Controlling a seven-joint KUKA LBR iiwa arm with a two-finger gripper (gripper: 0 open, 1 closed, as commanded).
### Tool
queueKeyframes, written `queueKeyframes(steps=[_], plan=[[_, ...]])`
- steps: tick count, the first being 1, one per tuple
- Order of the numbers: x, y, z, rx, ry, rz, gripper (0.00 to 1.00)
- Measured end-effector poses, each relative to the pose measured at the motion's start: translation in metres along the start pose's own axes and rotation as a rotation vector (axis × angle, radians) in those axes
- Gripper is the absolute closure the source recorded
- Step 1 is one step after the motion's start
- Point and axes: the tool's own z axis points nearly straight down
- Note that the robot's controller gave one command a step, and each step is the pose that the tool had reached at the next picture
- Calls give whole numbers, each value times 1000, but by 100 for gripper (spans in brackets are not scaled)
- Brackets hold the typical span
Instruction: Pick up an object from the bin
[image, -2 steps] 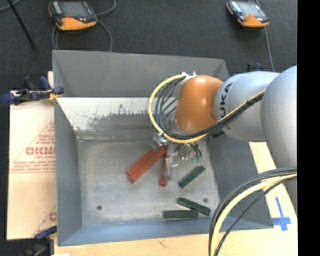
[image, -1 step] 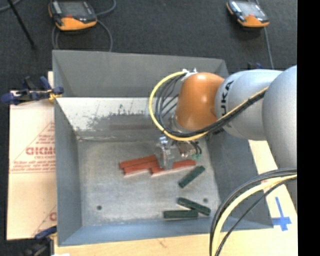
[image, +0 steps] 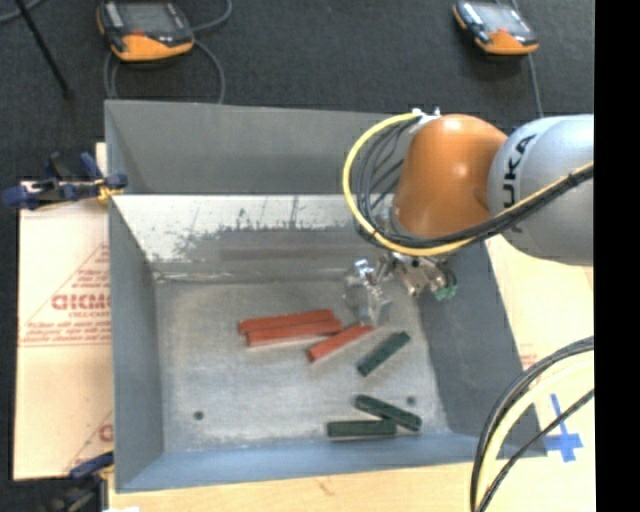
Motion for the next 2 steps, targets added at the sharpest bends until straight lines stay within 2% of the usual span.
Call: queueKeyframes(steps=[1,2], plan=[[1,2,2,-5,4,2,0],[4,17,-15,-3,4,-36,0]])
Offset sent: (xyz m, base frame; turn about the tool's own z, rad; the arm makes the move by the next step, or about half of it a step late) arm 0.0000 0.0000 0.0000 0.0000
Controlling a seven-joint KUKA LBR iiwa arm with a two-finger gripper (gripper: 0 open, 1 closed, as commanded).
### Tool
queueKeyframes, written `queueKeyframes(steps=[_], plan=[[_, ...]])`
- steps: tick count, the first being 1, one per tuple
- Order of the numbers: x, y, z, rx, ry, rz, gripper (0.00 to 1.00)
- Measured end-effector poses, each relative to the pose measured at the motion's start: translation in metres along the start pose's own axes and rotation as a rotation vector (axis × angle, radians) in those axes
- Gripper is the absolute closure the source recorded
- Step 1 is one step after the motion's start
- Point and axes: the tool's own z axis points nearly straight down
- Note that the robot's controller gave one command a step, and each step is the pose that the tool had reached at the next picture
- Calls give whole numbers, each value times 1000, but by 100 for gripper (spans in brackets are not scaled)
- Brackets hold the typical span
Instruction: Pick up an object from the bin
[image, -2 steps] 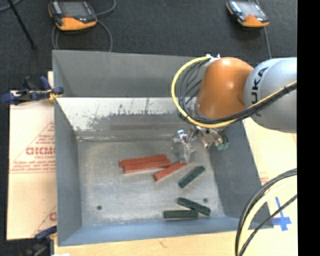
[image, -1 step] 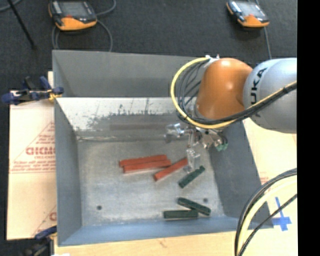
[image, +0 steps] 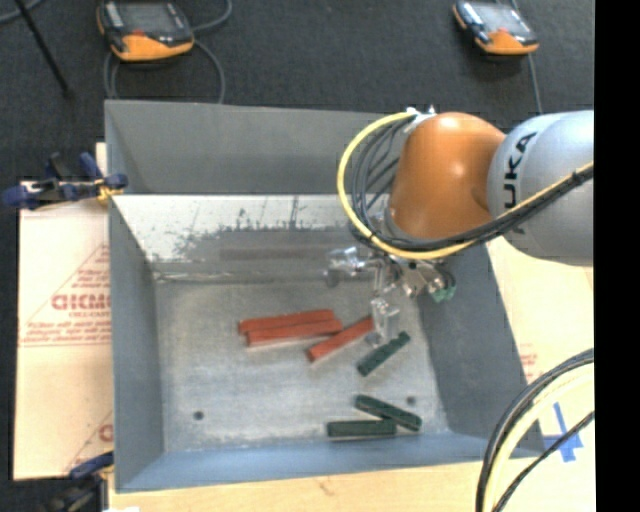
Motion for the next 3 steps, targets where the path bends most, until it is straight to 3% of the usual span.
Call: queueKeyframes(steps=[1,2,3], plan=[[-26,33,92,-5,6,37,0],[-29,29,84,0,-4,42,100],[-26,4,-73,4,-8,14,100]])
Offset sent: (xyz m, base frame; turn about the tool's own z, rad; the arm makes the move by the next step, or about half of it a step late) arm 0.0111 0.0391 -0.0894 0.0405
